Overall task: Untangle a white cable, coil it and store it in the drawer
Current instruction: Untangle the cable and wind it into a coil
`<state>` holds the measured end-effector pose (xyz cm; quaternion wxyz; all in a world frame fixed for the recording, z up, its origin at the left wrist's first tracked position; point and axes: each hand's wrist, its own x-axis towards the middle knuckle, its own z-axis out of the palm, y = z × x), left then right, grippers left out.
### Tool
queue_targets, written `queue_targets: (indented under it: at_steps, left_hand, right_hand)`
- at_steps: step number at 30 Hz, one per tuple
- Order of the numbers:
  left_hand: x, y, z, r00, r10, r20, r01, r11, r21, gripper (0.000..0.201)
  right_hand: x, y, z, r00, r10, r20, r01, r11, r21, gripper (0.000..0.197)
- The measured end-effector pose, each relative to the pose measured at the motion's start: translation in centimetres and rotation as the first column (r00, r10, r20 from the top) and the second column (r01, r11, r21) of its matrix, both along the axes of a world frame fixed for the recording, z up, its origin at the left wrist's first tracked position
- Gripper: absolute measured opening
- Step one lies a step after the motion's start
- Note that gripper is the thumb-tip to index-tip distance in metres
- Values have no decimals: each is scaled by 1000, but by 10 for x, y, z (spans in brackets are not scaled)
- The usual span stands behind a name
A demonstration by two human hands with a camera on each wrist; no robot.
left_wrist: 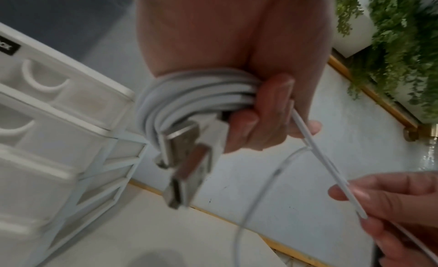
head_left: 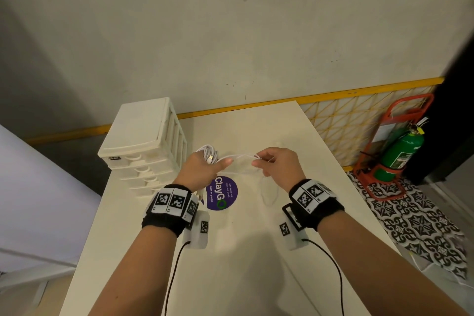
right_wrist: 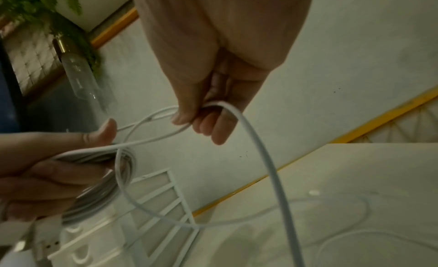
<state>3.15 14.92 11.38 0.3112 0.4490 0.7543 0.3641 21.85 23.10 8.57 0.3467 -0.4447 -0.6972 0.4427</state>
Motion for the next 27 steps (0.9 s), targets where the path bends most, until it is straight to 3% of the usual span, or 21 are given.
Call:
queue_targets:
  at_steps: [5, 8, 10, 14, 17, 19, 21, 25, 27]
  left_hand:
    - [-6, -5, -6, 994, 68, 81, -67, 998, -21, 37]
    - [-2, -7, -5, 987, 59, 150, -59, 998, -9, 35]
    - [2, -8, -3, 979, 31, 200, -36, 999, 23, 31]
    - [10, -7, 1, 988, -75, 132, 74, 997, 17, 28]
    - [17, -5, 5, 983, -145, 109, 142, 989, 34, 27]
    - [20, -5, 6, 981, -171, 94, 170, 985, 28, 23]
    - [19, -7, 5, 978, -188, 94, 190, 981, -23, 22]
    - [13, -13, -4, 976, -193, 100, 205, 969, -137, 32]
    - [11, -15, -9, 982, -128, 137, 146, 981, -129, 36]
  right_hand:
    - [10, 5, -7, 998, -41, 48, 41, 999, 12, 14]
    - [9, 5, -12, 972, 18, 233, -41, 995, 95, 16]
    - [9, 3, -11, 953, 75, 293, -121, 982, 145, 31]
    - [1, -4, 7, 942, 240, 234, -316, 871, 377, 54]
    - [-12, -7, 14, 921, 280, 273, -380, 801, 463, 34]
    - [-14, -7, 15, 931, 257, 258, -353, 813, 463, 17]
    - [-12, -5, 14, 950, 202, 237, -289, 857, 427, 14]
    - [7, 13, 13, 990, -138, 11, 129, 952, 278, 13]
    - [20, 25, 10, 957, -287, 35, 274, 940, 203, 13]
